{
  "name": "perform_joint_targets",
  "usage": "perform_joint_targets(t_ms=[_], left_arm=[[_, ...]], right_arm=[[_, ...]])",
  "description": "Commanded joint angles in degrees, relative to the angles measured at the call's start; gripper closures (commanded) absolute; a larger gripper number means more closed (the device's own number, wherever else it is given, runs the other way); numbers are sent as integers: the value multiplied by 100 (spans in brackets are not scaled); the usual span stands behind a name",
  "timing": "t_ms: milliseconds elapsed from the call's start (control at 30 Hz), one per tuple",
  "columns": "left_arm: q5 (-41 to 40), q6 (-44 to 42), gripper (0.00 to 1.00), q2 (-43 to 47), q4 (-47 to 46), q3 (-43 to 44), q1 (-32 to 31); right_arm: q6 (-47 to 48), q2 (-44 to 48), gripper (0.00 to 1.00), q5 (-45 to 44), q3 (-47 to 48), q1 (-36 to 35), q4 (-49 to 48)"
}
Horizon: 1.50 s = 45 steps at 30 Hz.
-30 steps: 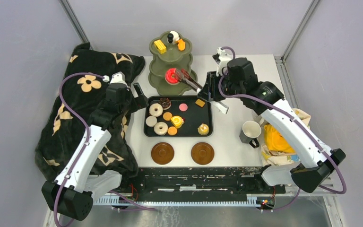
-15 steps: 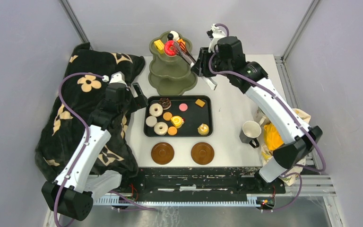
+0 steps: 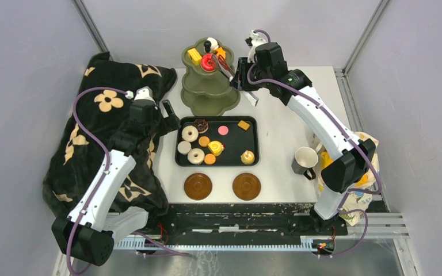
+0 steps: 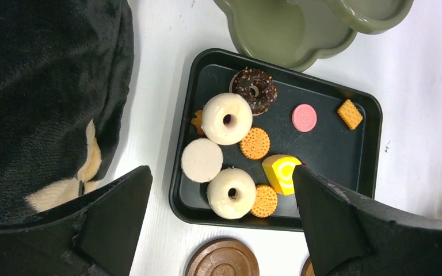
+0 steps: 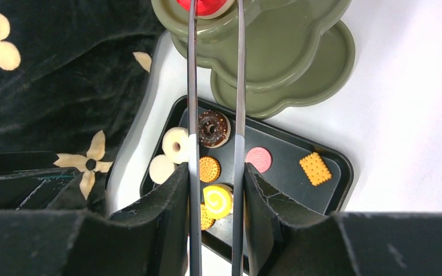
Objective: Serve the afternoon tea
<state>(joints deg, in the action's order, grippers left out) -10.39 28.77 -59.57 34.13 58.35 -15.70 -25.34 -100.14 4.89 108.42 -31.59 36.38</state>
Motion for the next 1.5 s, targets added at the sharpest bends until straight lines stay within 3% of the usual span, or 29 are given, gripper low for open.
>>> perform_joint_targets(t_ms=[0,133,267,367,667,967,1233,1467], left_arm=[[-112,-194,1,11,-184,208,45],[-177,-235,1,39,-91,230,58],[-178,-231,1,77,-96,209,65],[-161,-241,1,35,-132,177,68],[44,-179,1,11,-194,167,67],[76,-153,1,193,-172,103,62],[23,-153,1,282,-106,102,68],[-31,-118,1,367,-54,75,73]], right_arm=[[-83,-6,99,80,238,64,-601],[-143,-113,91,93,301,74,-597],[-222,-165,70,76,378,69,-563],[-194,-127,61,48,445,70,-486],[-43,269,49,-32,466,74,-326],[-14,690,49,-161,177,69,-409],[-10,1083,75,-149,-227,74,-500],[183,2254,78,-268,-1884,74,45]])
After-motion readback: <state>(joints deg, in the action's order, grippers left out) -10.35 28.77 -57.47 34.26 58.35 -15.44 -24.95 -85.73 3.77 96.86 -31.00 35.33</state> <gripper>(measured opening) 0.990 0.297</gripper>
